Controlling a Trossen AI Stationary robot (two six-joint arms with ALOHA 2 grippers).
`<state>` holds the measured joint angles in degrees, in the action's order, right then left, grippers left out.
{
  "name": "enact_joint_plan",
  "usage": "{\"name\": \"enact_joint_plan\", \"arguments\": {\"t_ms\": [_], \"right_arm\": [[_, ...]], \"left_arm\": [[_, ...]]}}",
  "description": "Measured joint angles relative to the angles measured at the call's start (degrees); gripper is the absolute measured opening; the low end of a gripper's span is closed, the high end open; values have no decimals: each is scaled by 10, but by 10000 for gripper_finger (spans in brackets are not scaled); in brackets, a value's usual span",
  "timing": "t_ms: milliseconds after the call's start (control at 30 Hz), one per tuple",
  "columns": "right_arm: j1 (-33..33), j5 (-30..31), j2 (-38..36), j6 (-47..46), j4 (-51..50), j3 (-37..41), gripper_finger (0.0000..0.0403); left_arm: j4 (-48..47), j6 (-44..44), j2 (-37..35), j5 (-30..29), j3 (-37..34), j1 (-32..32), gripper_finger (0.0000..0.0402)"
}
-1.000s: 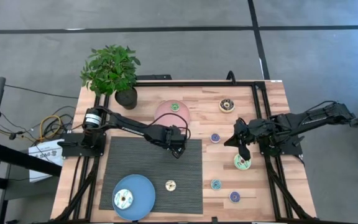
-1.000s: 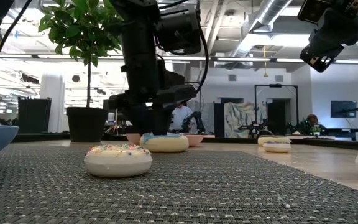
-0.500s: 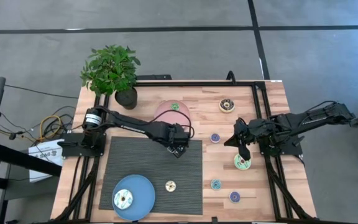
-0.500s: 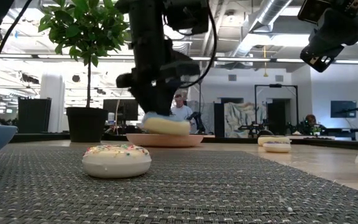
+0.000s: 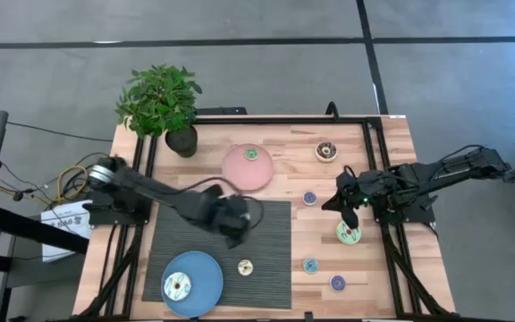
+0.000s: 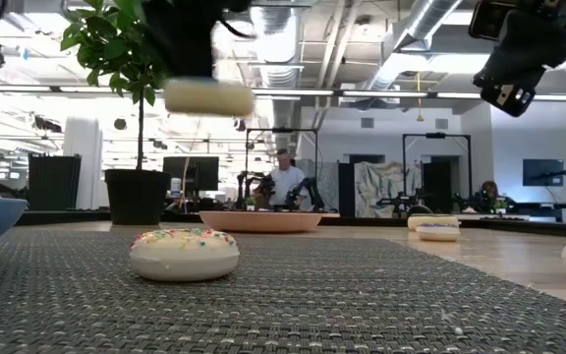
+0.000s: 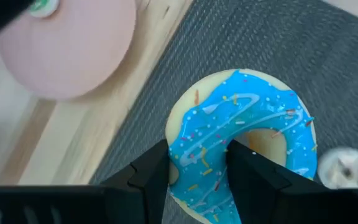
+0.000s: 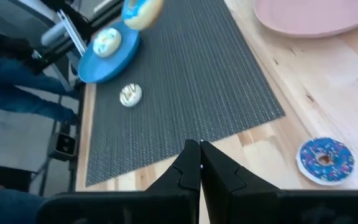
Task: Pick & Place donuts
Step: Put the big blue donut on the blue plate
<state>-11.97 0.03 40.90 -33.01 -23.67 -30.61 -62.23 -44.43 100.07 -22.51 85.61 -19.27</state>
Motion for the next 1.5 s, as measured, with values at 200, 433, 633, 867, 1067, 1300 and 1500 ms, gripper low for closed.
{"name": "enact_joint_plan", "arguments": {"t_ms": [200,433,633,867,1067,1300,1500], "right_arm": [[0,9,18,-27,60,0,0],[0,17,72,-59,165,0,0],[0,16,128,-97,207,-1,0],[0,14,175,-127,245,-1,0],[0,14,185,-125,304,-1,0],[0,15,183,-121,306,-1,0],[0,15,183,-120,306,-1,0]], "left_arm": [[31,-117,-114,-18,-123,-79,142],[183,-179,-196,20,-281,-157,142],[228,-204,-205,80,-339,-200,142],[232,-234,-202,92,-352,-246,142],[208,-249,-202,77,-352,-263,142],[223,-239,-186,82,-352,-263,142],[223,-239,-164,106,-352,-264,142]]}}
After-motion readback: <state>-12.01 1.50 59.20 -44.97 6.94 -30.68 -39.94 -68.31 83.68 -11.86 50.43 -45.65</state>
